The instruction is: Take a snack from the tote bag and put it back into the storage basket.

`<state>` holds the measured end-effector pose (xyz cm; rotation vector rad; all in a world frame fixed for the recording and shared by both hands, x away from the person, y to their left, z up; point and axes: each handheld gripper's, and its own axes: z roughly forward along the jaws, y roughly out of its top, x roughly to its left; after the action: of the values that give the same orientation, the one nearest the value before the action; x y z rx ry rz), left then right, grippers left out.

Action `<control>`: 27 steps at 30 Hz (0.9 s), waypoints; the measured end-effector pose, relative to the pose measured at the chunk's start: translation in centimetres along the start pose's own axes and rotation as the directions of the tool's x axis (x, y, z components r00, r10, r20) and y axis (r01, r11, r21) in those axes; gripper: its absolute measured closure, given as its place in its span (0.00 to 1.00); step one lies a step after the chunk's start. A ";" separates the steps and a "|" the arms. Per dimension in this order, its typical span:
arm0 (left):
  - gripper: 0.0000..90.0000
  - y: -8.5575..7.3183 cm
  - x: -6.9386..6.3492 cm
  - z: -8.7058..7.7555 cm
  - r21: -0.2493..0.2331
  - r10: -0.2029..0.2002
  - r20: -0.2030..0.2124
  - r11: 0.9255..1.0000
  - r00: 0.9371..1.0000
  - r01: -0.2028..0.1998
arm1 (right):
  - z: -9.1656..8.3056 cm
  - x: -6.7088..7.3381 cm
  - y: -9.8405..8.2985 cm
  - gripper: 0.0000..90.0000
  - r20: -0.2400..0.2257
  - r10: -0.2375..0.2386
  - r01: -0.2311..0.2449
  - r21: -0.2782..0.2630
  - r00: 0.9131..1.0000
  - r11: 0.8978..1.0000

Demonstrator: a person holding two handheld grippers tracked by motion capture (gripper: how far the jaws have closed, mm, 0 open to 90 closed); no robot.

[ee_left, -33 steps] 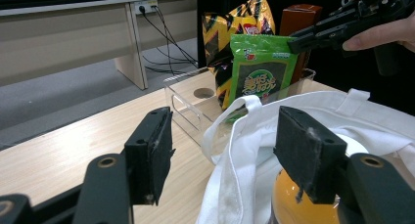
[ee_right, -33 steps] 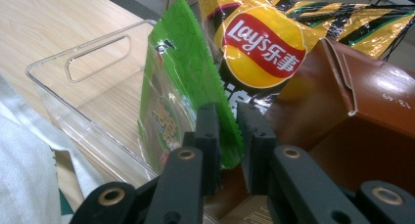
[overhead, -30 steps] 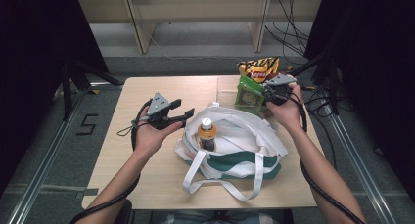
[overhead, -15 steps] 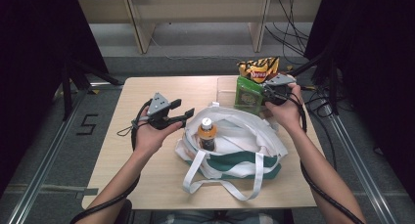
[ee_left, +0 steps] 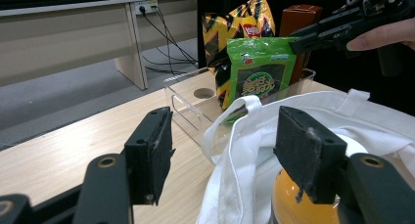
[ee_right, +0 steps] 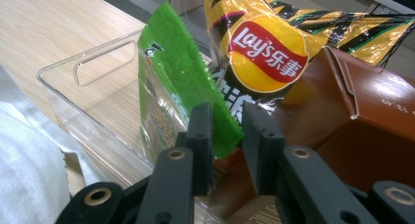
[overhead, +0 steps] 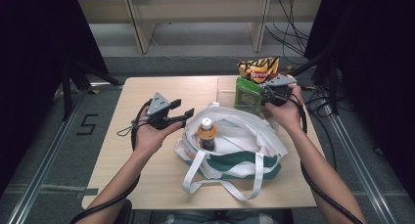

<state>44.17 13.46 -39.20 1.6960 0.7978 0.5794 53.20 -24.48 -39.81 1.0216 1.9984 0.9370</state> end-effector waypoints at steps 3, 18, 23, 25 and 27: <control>0.43 0.0 0.0 0.0 0.000 0.000 0.001 1.000 1.000 0.000 | -0.2 0.0 0.0 0.82 -0.011 0.009 -0.009 0.004 1.000 1.000; 0.43 0.0 -0.1 0.0 -0.002 -0.001 0.001 1.000 1.000 0.001 | -1.3 0.3 -0.1 0.79 -0.034 0.004 -0.005 -0.027 0.999 1.000; 0.43 0.0 -0.1 0.0 -0.003 -0.002 0.001 1.000 1.000 0.002 | -2.1 0.5 0.0 0.75 -0.039 0.017 -0.019 -0.047 0.999 0.999; 0.43 0.0 -0.1 0.0 -0.002 0.001 0.003 1.000 1.000 -0.001 | -2.5 0.5 -0.1 0.74 -0.053 0.021 -0.024 -0.050 0.998 0.998; 0.43 0.1 -0.1 0.0 -0.003 0.003 0.004 1.000 1.000 -0.003 | -2.9 0.5 -0.2 0.73 -0.060 0.017 -0.021 -0.062 0.998 0.998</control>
<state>44.07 13.36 -39.14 1.6955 0.7917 0.5788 50.52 -24.95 -38.69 0.9907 1.9977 1.0445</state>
